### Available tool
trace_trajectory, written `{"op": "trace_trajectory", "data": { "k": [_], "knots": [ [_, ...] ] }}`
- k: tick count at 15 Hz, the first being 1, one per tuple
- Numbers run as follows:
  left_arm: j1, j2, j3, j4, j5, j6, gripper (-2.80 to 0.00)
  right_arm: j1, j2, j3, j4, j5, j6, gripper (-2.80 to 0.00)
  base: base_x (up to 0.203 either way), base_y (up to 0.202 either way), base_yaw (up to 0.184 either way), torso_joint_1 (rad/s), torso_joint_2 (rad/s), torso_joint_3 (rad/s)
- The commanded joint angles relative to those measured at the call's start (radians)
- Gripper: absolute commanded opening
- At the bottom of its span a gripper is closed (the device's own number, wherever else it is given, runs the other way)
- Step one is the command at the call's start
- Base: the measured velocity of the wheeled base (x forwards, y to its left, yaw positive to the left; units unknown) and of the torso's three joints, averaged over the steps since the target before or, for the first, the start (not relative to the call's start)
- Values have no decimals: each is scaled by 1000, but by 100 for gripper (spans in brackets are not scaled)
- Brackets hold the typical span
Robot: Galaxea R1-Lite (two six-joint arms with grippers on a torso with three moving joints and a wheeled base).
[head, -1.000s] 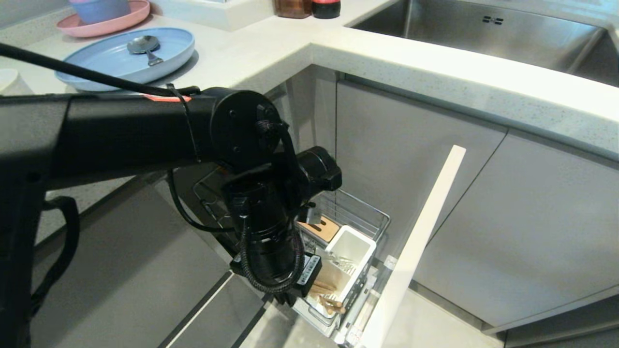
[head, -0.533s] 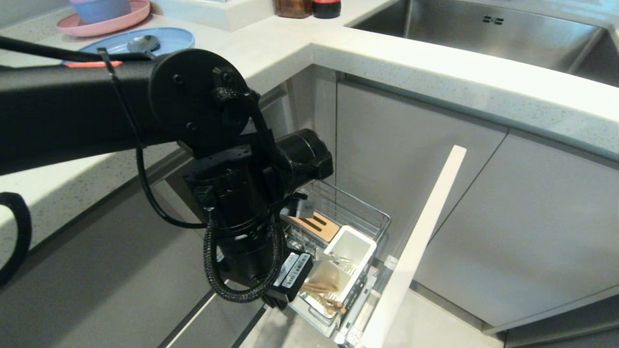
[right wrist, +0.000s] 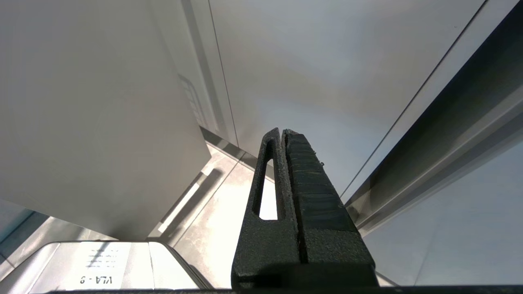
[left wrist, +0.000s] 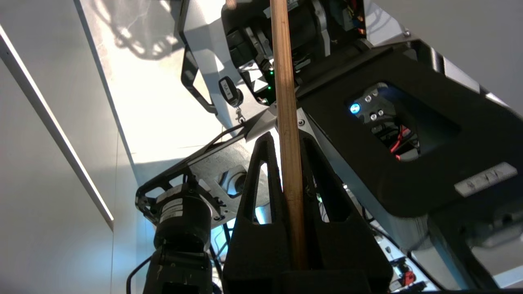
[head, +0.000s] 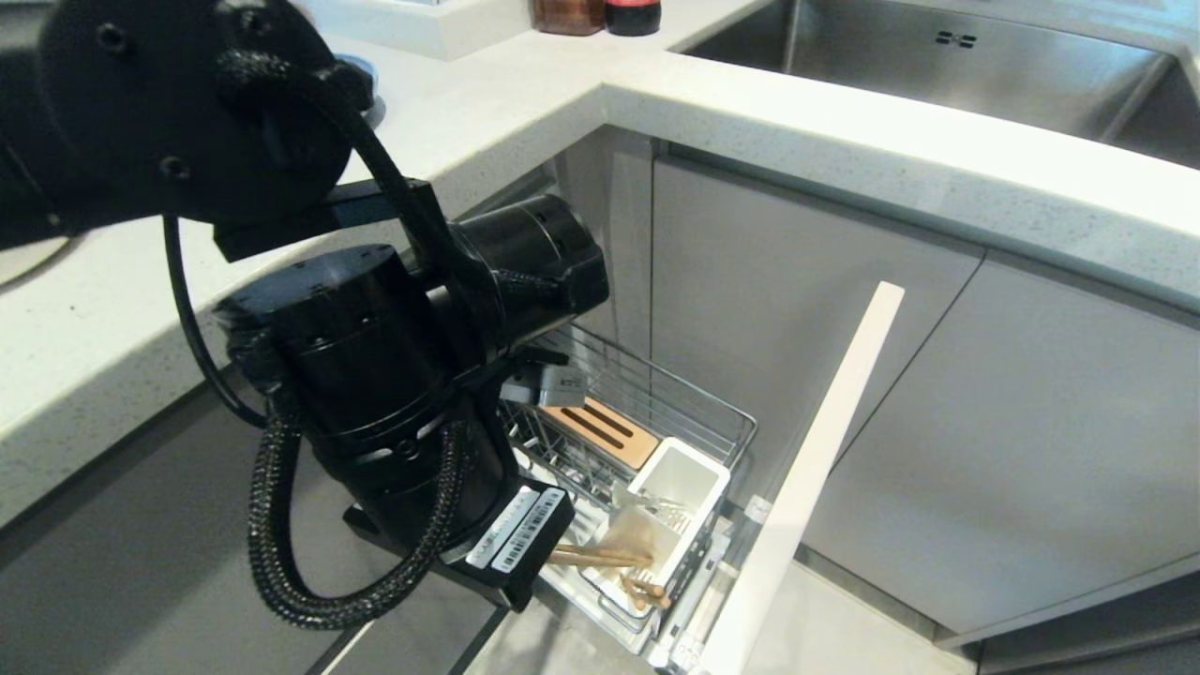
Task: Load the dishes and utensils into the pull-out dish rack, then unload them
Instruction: Take the chopsticks out of the cupboard
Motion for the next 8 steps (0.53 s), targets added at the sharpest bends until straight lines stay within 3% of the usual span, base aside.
{"op": "trace_trajectory", "data": {
  "k": [1,8],
  "knots": [
    [-3,-29,0,8,1,-4,-280,0,0,2,0,0,0,-280,0,0,0,0,0,0],
    [-24,-119,0,26,4,-8,-280,0,0,2,0,0,0,-280,0,0,0,0,0,0]
  ]
}}
